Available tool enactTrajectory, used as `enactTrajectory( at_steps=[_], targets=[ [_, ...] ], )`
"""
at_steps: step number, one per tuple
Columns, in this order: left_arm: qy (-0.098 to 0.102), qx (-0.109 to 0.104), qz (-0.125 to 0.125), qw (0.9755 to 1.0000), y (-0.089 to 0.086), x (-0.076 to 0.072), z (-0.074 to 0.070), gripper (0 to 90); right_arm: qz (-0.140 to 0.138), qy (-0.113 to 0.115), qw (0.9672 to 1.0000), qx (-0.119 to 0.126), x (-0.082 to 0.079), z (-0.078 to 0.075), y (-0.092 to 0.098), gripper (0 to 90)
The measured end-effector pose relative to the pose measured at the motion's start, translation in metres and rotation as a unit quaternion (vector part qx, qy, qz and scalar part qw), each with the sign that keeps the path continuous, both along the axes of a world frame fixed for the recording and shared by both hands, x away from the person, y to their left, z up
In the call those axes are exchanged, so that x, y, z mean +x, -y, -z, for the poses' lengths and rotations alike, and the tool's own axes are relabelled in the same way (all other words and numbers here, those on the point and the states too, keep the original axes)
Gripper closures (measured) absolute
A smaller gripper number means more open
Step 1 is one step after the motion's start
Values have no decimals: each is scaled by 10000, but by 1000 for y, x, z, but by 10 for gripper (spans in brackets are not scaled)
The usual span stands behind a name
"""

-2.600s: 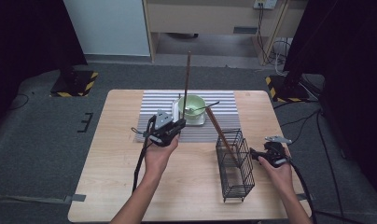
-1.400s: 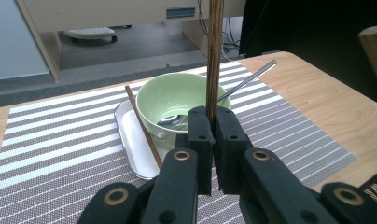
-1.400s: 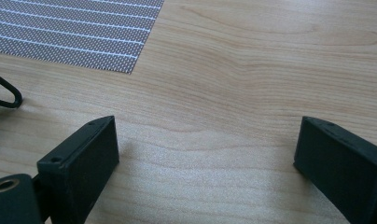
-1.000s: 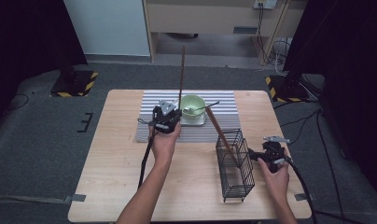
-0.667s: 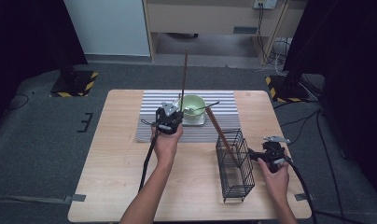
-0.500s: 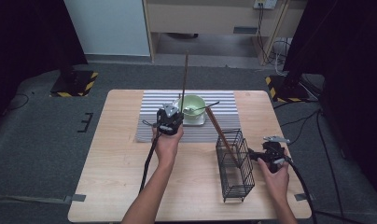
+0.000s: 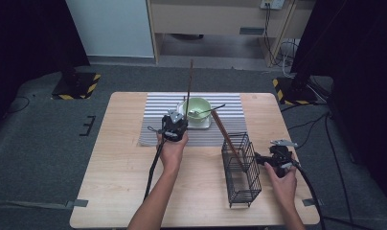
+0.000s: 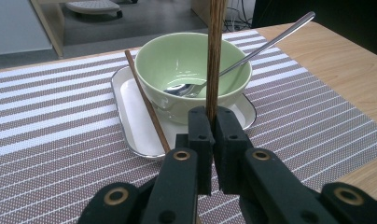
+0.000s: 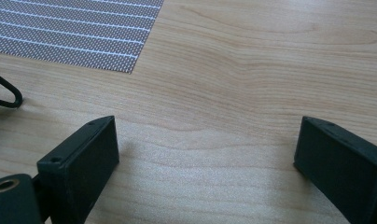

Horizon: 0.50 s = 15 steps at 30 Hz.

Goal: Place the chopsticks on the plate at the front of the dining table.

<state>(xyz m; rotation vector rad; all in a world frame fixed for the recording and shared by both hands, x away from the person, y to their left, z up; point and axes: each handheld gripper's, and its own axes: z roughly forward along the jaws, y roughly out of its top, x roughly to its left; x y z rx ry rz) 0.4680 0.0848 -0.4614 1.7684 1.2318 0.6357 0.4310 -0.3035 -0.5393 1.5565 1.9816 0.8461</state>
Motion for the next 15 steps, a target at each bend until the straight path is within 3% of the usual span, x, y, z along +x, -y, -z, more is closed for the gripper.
enactTrajectory(
  at_steps=[15],
  targets=[
    [-100,14,-80,9999,-4,1,10,861,1,2,10000,2,0,0,0,63]
  ],
)
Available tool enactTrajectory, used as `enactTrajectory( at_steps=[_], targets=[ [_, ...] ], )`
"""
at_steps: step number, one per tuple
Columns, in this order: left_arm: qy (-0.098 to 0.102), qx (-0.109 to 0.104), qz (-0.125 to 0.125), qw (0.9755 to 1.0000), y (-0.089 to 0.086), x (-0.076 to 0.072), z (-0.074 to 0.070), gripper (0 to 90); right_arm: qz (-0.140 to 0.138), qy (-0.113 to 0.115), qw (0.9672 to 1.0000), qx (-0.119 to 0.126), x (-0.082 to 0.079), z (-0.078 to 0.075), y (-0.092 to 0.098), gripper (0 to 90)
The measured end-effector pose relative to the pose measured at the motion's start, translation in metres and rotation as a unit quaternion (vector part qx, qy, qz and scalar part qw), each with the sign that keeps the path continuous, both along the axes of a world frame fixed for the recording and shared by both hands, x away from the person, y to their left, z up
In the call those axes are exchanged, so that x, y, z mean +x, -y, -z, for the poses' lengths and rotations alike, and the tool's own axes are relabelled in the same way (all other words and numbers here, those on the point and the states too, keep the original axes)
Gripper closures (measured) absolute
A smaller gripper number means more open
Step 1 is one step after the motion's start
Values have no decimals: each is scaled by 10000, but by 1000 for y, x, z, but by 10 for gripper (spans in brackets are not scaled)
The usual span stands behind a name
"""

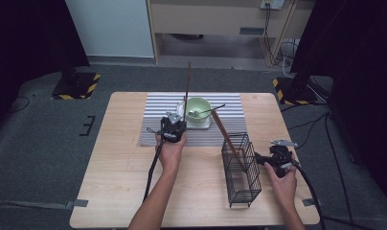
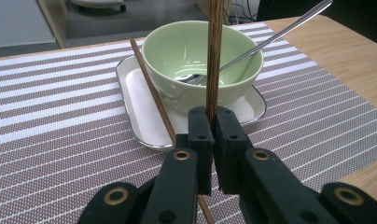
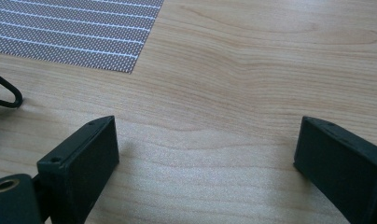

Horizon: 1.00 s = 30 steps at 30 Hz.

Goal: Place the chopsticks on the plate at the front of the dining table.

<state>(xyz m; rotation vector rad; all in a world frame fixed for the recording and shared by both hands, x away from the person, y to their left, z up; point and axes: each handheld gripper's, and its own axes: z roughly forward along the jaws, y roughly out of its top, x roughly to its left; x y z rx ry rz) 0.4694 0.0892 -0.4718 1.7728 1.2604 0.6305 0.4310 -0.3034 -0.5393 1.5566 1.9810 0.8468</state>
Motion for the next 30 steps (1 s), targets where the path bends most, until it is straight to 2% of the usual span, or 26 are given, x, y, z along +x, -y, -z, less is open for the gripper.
enactTrajectory(
  at_steps=[7,30],
  targets=[
    [-94,-27,-48,9999,-1,2,9,860,0,-1,10000,1,0,0,0,64],
    [-256,-83,-182,9995,-7,3,25,860,2,-2,10000,-2,0,0,0,63]
  ],
)
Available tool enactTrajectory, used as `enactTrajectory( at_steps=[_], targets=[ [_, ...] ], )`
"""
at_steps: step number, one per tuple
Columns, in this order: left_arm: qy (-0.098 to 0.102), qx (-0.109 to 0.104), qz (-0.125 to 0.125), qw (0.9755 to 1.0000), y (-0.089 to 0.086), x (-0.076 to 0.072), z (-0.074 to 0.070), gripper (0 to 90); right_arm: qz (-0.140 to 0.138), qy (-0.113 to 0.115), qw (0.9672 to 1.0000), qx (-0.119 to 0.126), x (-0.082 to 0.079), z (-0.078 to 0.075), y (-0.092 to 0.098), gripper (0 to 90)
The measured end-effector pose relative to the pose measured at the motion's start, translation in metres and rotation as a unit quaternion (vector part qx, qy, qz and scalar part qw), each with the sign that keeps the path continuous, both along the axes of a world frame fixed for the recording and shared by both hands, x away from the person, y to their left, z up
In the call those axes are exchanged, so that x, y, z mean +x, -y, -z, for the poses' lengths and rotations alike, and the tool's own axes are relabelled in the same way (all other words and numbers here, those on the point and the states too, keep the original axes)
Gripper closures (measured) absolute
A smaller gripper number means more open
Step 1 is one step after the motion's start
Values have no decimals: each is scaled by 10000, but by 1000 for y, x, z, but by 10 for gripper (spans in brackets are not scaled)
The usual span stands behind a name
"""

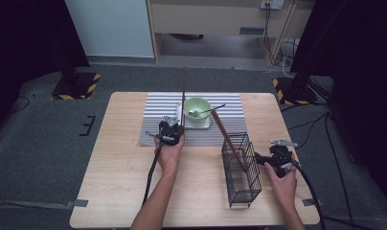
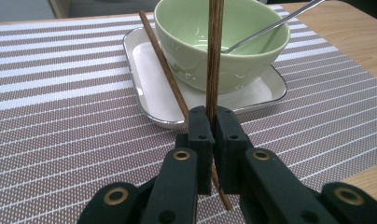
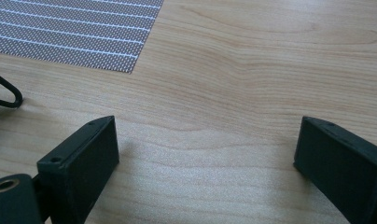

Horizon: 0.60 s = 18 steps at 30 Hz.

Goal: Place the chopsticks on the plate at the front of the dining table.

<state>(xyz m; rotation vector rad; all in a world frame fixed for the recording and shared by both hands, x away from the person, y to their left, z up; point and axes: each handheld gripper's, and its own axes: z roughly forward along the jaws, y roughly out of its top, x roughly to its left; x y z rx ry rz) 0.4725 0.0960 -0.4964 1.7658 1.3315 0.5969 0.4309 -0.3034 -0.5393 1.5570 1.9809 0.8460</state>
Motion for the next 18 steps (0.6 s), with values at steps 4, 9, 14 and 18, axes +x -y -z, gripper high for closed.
enactTrajectory(
  at_steps=[4,9,14,18],
  targets=[
    [-31,-19,-31,10000,0,1,3,860,0,1,10000,0,0,0,0,63],
    [-50,-36,-38,10000,0,1,6,860,1,0,10000,0,0,0,0,63],
    [-77,-35,-29,10000,1,1,8,860,-2,3,10000,-2,0,0,0,63],
    [-80,-44,-43,9999,0,2,9,860,-2,2,10000,-4,0,0,0,63]
  ],
)
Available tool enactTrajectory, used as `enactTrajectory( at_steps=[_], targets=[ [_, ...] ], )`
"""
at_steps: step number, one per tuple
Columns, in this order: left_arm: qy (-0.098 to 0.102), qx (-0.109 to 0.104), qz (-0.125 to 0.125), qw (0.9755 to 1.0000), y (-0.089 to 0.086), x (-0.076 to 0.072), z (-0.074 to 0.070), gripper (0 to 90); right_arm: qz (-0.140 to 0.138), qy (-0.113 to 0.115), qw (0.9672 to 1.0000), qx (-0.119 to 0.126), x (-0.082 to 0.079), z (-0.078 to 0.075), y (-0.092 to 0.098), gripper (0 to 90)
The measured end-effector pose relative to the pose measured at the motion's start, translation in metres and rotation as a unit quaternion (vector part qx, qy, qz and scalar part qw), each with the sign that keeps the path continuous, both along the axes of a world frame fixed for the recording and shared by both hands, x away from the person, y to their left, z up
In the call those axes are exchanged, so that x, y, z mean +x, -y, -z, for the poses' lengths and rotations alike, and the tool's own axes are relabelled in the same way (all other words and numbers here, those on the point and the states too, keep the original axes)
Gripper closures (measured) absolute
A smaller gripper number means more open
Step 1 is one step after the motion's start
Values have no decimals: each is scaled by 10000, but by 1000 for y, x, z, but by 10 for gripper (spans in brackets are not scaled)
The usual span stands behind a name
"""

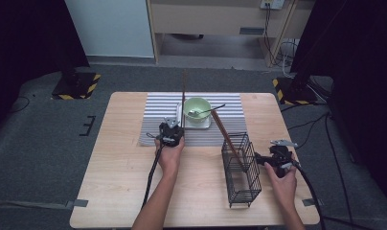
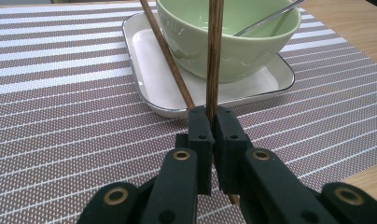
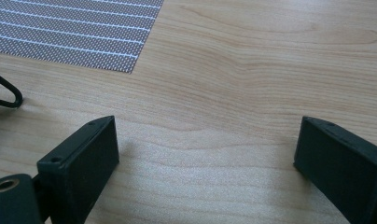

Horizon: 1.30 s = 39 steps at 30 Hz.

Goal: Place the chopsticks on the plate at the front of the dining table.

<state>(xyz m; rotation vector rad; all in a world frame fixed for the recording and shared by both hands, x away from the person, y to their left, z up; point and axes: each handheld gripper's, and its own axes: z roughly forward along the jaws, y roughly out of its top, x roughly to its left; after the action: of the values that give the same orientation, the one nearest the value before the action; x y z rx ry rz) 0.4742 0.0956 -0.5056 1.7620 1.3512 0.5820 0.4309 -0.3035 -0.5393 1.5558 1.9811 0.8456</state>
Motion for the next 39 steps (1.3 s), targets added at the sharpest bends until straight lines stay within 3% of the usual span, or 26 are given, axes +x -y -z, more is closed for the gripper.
enactTrajectory(
  at_steps=[39],
  targets=[
    [-84,-161,-111,9998,-9,-2,3,858,5,-2,10000,2,0,0,0,63]
  ],
)
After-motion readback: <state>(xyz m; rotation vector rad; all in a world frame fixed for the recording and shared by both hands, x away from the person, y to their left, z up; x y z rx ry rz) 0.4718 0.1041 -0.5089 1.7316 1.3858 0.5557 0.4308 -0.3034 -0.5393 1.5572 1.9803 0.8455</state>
